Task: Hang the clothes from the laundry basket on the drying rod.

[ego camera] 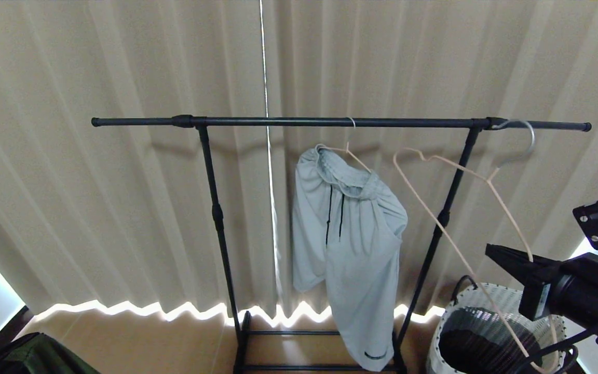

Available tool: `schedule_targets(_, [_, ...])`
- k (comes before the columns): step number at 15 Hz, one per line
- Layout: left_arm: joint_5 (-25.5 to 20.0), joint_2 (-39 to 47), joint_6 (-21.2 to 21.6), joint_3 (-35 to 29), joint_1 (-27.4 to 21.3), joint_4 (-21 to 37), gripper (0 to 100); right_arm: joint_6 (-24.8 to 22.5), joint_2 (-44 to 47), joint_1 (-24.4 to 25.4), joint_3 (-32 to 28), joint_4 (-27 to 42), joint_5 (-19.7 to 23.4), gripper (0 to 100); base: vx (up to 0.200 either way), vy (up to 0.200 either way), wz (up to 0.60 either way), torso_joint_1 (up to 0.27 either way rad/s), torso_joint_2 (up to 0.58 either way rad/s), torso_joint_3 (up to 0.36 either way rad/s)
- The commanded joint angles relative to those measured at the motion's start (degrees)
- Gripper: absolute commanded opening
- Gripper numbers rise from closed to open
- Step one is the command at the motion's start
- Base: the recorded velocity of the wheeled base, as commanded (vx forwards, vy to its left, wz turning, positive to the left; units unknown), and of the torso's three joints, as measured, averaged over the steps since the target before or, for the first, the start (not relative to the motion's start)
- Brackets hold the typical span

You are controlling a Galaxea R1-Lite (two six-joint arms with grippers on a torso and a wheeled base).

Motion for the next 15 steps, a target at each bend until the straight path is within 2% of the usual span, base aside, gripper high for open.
schedule_targets(1, [0.07,0.17,0.03,-0.19,-0.08,0.23,0,-0.66,-3.33,2.93,-0.16,0.08,3.30,0,0.000,0.000,0.00,0.000,0.00,0.000])
schedule_targets(2, [0.16,0.61,0.03,-1.15,-0.08,0.49,0,-1.10,-3.16,4.51,-0.16,0.17,5.06,0,0.000,0.000,0.00,0.000,0.00,0.000])
schedule_targets(4, [0.25,4.12,0.03,-7.13,0.10,3.92,0,-1.19,-1.58,8.29,-0.24,0.43,7.17,0,0.000,0.000,0.00,0.000,0.00,0.000])
schedule_targets(6, [0.34,9.83,0.29,-16.80,-0.08,10.42,0,-1.19,0.62,12.60,-1.04,0.08,8.66,0,0.000,0.000,0.00,0.000,0.00,0.000])
schedule_targets(8, [0.34,16.78,2.93,-26.29,-0.08,16.31,0,-1.19,2.82,16.03,-2.09,-0.01,10.07,0,0.000,0.000,0.00,0.000,0.00,0.000])
schedule_targets(10, [1.21,26.45,4.07,-34.38,-0.87,17.98,0,-1.02,6.42,19.19,-3.41,-0.27,12.44,0,0.000,0.000,0.00,0.000,0.00,0.000])
schedule_targets(11, [1.92,28.20,4.07,-35.52,-1.13,17.98,0,-1.02,6.95,19.81,-3.67,-0.36,12.44,0,0.000,0.000,0.00,0.000,0.00,0.000])
schedule_targets(12, [7.54,34.53,4.07,-39.56,-1.92,17.89,0,-0.93,8.88,22.44,-3.85,-2.29,12.53,0,0.000,0.000,0.00,0.000,0.00,0.000])
schedule_targets(13, [11.32,38.14,3.90,-41.23,-3.24,17.37,0,-0.93,9.85,23.76,-3.85,-3.70,12.62,0,0.000,0.000,0.00,0.000,0.00,0.000])
schedule_targets(14, [14.93,41.30,3.46,-42.99,-4.82,17.28,0,-0.93,10.99,24.99,-3.94,-4.93,12.71,0,0.000,0.000,0.00,0.000,0.00,0.000])
schedule_targets(15, [16.68,42.71,2.93,-43.78,-5.44,17.28,0,-0.93,11.52,25.69,-3.94,-5.46,12.71,0,0.000,0.000,0.00,0.000,0.00,0.000])
